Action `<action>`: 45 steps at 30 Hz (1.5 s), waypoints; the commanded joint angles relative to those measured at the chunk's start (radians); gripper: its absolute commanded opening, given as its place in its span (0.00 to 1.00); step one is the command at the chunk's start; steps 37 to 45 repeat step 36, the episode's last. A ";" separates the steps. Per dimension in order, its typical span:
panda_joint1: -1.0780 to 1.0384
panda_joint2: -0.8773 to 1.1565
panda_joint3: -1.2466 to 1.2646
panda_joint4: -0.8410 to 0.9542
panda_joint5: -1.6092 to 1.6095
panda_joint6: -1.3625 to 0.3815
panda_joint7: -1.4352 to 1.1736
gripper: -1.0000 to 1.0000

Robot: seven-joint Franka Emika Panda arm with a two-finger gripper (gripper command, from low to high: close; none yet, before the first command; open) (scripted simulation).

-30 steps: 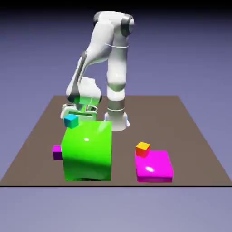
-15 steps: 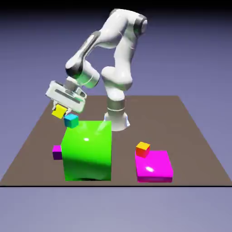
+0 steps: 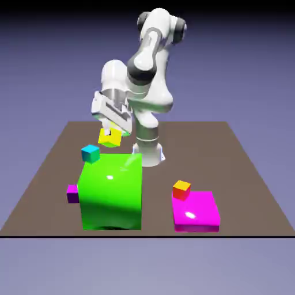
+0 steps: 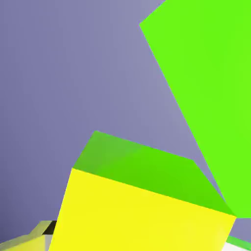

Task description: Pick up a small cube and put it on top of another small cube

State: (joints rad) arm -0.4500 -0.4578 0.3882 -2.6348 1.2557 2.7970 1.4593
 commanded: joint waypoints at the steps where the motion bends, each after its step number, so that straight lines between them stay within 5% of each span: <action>1: 0.029 0.003 0.007 0.009 -0.043 -0.016 0.010 0.00; 8: 0.215 0.032 0.064 0.067 -0.348 -0.131 0.084 0.00; 20: 0.004 0.260 0.314 0.088 -0.834 -0.509 0.274 0.00; 28: 0.036 0.463 0.316 0.033 -0.929 -0.271 0.345 0.00; 29: 0.036 0.463 0.316 0.033 -0.929 -0.271 0.345 1.00; 36: 0.001 0.261 0.316 0.088 -0.835 -0.511 0.275 1.00; 45: 0.001 0.261 0.316 0.088 -0.835 -0.511 0.275 1.00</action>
